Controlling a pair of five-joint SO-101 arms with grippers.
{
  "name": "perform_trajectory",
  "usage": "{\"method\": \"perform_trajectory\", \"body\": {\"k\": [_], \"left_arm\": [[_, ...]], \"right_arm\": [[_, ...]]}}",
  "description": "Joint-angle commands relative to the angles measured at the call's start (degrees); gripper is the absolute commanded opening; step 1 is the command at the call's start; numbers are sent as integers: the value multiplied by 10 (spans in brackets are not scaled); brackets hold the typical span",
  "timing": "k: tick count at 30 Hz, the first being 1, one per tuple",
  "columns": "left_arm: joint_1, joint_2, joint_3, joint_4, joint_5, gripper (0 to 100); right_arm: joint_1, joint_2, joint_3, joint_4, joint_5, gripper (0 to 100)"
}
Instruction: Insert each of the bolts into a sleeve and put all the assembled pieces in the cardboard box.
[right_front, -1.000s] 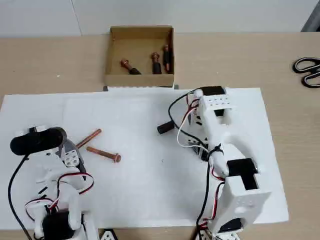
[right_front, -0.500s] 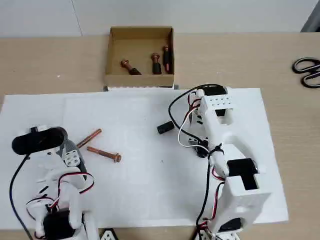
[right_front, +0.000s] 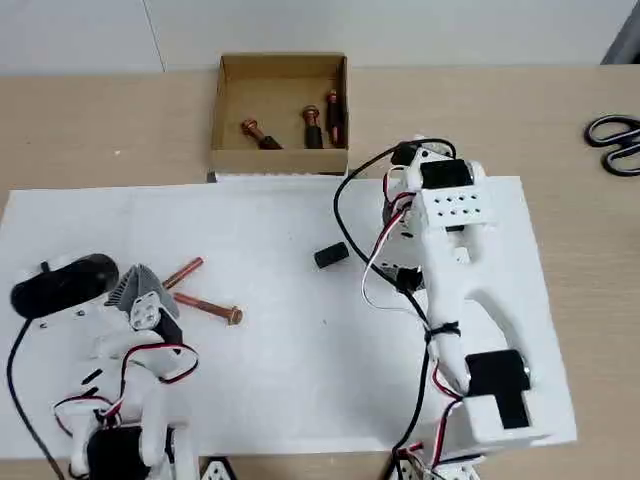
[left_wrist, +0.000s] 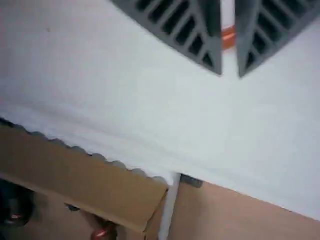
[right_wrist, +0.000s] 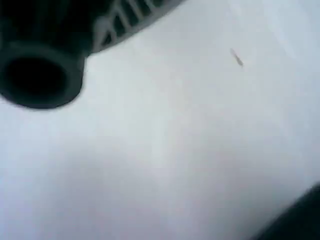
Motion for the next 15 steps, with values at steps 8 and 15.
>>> {"method": "perform_trajectory", "body": {"k": [8, 15], "left_arm": [[4, 4, -54, -17, 11, 6], [6, 187, -180, -13, 8, 6]], "right_arm": [[36, -75, -9, 36, 4, 2], [65, -88, 33, 36, 4, 2]]}}
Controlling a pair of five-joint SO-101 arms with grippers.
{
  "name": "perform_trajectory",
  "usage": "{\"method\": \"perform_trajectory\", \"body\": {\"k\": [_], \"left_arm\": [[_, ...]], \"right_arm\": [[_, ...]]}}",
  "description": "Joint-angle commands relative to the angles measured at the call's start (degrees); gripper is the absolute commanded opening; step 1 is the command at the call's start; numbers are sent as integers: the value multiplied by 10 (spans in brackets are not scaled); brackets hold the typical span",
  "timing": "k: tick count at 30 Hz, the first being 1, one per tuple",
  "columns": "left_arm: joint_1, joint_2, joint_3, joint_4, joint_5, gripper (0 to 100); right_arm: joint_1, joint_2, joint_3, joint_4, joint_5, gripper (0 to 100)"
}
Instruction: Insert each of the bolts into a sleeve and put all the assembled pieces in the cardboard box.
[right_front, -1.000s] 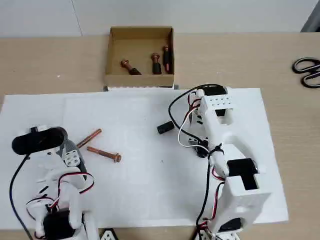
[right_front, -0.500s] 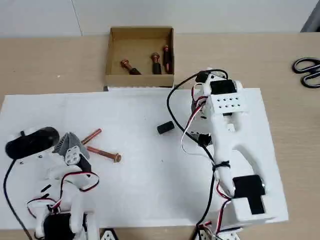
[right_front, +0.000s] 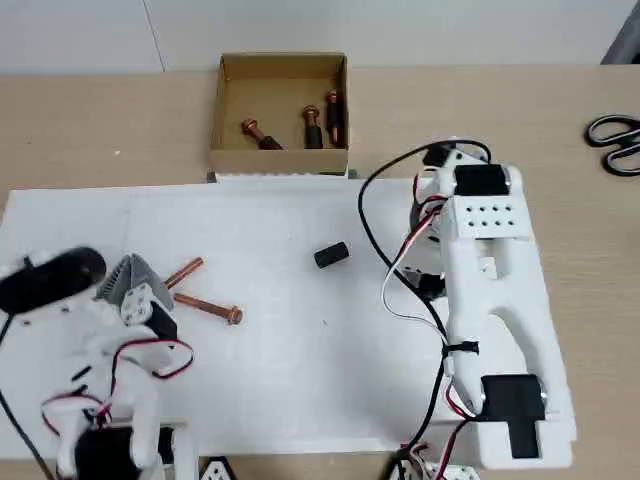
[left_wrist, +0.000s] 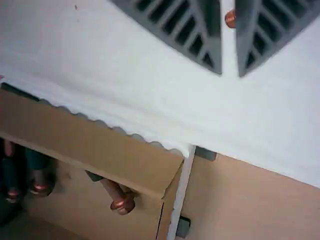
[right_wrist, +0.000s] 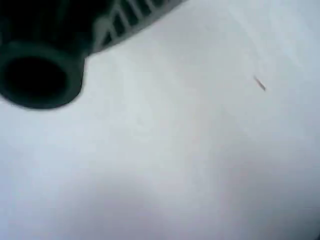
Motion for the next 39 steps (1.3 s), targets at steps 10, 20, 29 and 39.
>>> {"method": "perform_trajectory", "body": {"k": [10, 20, 29, 39], "left_arm": [[128, 410, -340, 152, -30, 6], [116, 711, -575, 363, -417, 6], [47, 839, -657, 365, -578, 6], [44, 874, -683, 377, -477, 6]], "right_arm": [[6, -27, 23, 7, 2, 2], [6, -27, 25, -6, 1, 2], [6, -27, 25, -7, 0, 2], [6, -26, 25, -39, -1, 2]]}}
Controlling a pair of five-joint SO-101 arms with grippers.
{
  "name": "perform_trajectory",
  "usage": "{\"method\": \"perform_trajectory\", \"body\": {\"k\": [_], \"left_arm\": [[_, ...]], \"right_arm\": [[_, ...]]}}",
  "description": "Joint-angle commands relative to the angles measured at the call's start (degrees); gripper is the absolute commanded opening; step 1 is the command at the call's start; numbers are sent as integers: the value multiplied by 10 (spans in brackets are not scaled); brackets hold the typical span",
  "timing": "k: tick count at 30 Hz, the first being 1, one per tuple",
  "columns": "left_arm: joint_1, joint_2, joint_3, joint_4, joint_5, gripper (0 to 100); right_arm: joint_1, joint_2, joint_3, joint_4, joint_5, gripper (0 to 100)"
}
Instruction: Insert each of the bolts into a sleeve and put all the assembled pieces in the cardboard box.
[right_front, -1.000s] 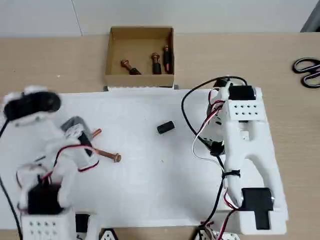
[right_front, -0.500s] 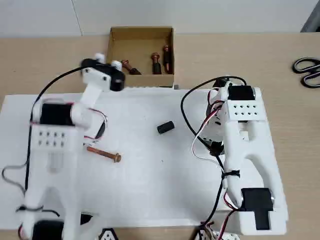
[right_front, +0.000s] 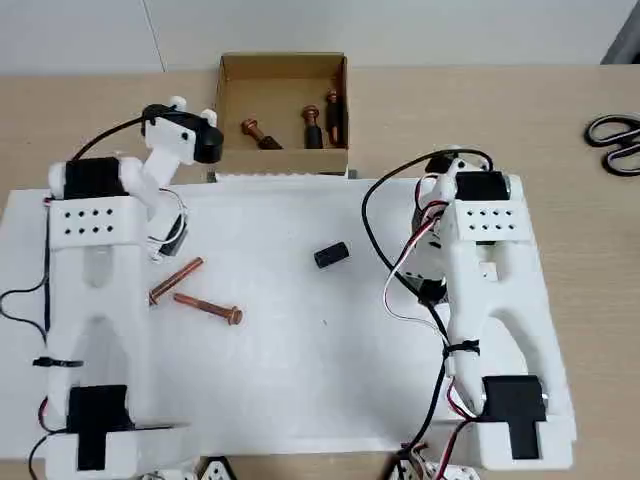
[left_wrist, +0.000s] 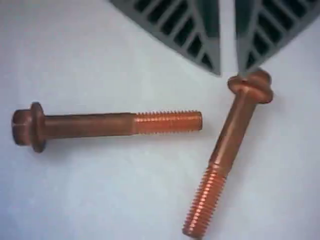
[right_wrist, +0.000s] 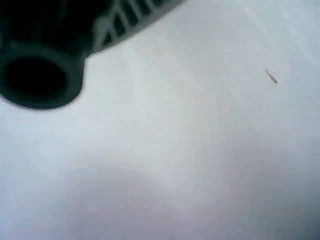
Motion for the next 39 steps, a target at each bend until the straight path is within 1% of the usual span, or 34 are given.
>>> {"method": "perform_trajectory", "body": {"k": [1, 4, 7, 9, 14, 15, 17, 22, 26, 28, 33, 39], "left_arm": [[18, 4, -22, 8, -18, 6], [35, 4, -3, -11, -62, 6], [43, 4, 12, -9, -178, 6], [44, 4, 29, -13, -235, 6], [27, 4, 78, -40, -460, 6], [25, 4, 85, -43, -493, 6], [23, 4, 95, -41, -538, 6], [27, 4, 109, -16, -603, 6], [58, 4, 110, 12, -613, 8], [73, 4, 110, 12, -613, 9], [108, 4, 110, 12, -616, 75], [120, 4, 133, 10, -667, 80]], "right_arm": [[3, -23, -3, -10, -1, 2], [3, -22, -3, -10, -1, 2], [3, -21, -3, -10, -1, 2], [4, -21, -3, -12, 0, 2], [4, -22, -3, -13, 2, 2], [4, -23, -3, -13, 3, 2], [15, -24, -4, -13, 3, 2], [61, -24, -4, -7, 4, 2], [84, -25, -4, -7, 4, 2], [87, -25, -4, -7, 4, 2], [87, -25, -4, -7, 4, 2], [87, -25, -4, -7, 5, 2]]}}
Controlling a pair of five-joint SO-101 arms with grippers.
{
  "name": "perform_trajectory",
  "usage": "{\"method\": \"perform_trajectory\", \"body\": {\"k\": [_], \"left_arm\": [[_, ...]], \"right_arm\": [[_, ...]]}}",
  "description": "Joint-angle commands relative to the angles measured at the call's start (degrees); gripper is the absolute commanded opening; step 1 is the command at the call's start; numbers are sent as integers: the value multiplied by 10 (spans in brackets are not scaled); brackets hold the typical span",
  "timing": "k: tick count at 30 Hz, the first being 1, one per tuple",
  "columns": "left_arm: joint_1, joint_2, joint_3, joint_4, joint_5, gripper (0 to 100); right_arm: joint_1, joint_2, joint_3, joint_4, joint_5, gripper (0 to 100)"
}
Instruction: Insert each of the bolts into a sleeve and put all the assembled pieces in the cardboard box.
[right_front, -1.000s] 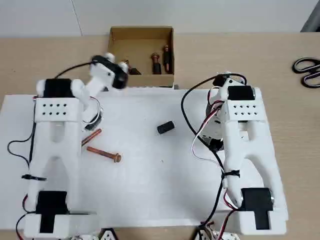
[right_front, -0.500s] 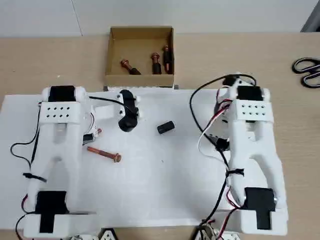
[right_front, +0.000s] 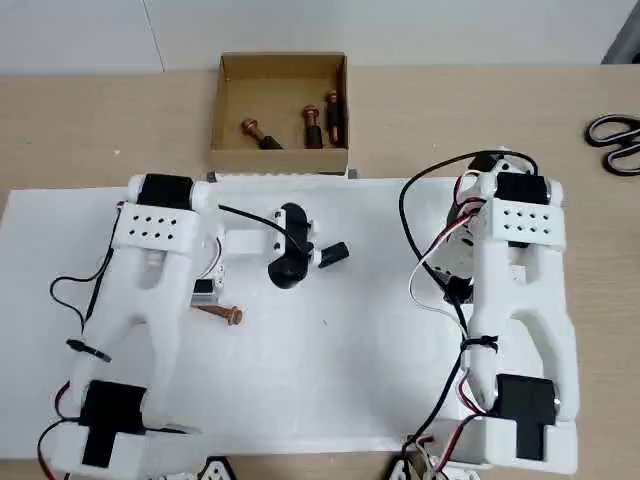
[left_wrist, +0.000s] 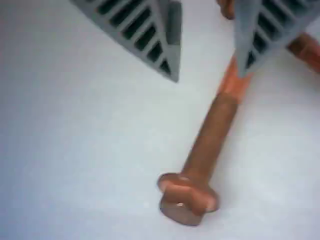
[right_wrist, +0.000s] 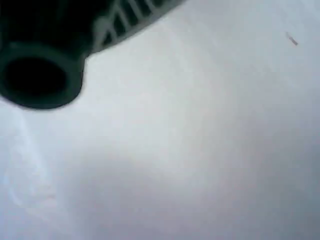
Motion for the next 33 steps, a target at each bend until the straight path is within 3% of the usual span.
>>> {"method": "perform_trajectory", "body": {"k": [1, 23, 33], "left_arm": [[5, -3, 20, 6, -139, 80], [4, -3, 163, -163, -151, 80], [4, -2, 164, -173, -166, 80]], "right_arm": [[5, -25, -5, -2, 5, 2], [4, -26, -6, -2, 4, 2], [4, -26, -6, -2, 4, 2]]}}
